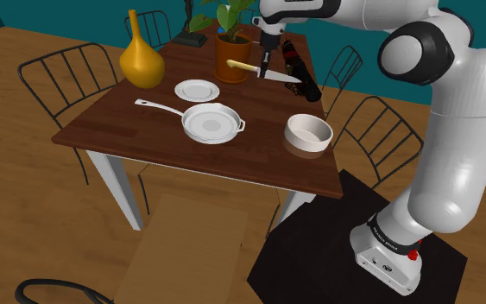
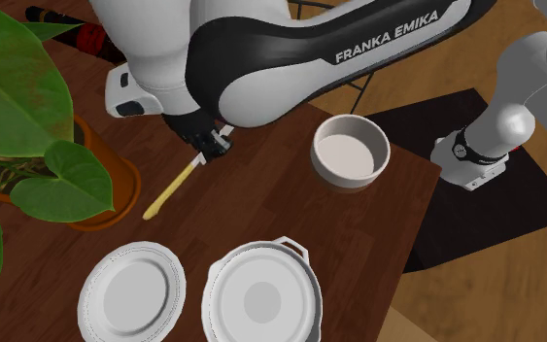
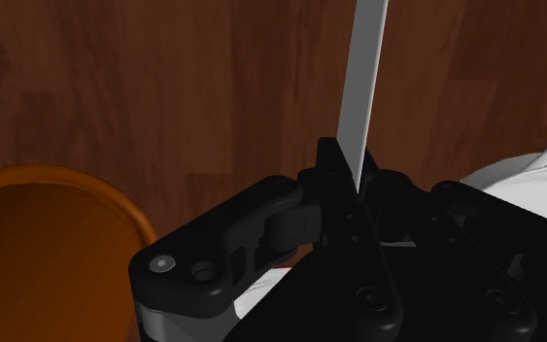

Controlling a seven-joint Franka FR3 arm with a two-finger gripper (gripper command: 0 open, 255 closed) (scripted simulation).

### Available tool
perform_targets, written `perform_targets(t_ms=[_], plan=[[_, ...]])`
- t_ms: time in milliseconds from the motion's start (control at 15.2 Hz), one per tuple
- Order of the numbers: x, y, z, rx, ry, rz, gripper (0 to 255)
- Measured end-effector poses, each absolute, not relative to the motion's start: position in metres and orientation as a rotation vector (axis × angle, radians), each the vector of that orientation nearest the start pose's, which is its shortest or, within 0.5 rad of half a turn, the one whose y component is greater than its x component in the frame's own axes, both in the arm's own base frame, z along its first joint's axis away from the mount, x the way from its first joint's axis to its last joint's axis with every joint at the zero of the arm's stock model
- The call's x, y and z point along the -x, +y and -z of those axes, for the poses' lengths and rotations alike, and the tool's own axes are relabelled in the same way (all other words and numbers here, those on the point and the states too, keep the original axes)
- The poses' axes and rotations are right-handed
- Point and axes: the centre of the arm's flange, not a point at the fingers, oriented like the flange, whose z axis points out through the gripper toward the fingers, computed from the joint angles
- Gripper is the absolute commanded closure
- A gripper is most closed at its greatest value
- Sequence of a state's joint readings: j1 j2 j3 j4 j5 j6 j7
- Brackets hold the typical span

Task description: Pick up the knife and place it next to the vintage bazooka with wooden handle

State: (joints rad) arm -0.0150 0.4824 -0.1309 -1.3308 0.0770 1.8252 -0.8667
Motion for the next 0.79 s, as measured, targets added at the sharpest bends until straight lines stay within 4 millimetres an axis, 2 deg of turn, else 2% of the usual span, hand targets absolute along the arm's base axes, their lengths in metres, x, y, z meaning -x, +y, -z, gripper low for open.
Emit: perform_targets(t_ms=[264,330,792], plan=[[-0.696,-0.078,-0.478,2.937,-1.101,0.032,255],[-0.693,-0.083,-0.480,2.937,-1.101,0.032,255],[-0.634,-0.144,-0.484,2.938,-1.099,0.032,255]])
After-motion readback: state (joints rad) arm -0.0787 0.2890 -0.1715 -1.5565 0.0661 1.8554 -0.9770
